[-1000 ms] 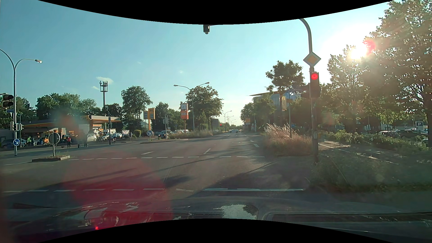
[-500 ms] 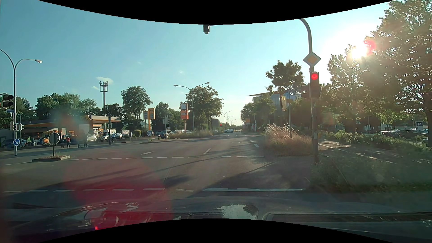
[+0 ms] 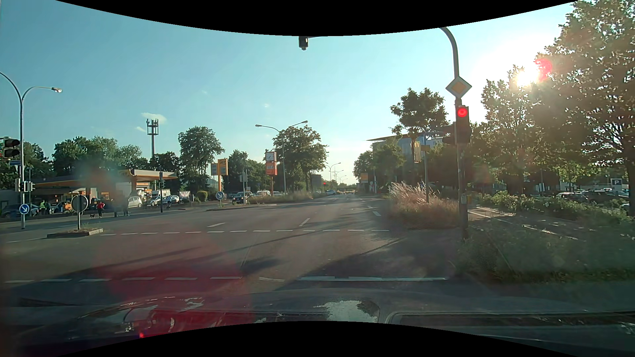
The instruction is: Follow the waypoints while adhering to traffic rules and regulations
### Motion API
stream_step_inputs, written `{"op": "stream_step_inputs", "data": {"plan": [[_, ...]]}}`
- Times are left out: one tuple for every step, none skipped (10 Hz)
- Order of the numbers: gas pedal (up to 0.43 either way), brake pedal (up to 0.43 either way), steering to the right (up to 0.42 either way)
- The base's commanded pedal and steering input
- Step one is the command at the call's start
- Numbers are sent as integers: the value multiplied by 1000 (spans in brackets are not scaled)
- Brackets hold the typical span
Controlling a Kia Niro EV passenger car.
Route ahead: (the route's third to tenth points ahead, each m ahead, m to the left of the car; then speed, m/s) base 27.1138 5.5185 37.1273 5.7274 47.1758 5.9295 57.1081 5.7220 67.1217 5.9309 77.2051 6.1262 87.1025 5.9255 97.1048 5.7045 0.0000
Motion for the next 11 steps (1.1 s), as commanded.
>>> {"op": "stream_step_inputs", "data": {"plan": [[0,244,15],[0,244,15],[0,244,15],[0,244,15],[0,244,15],[0,244,15],[0,244,15],[0,244,15],[0,244,15],[0,244,15],[0,244,15]]}}
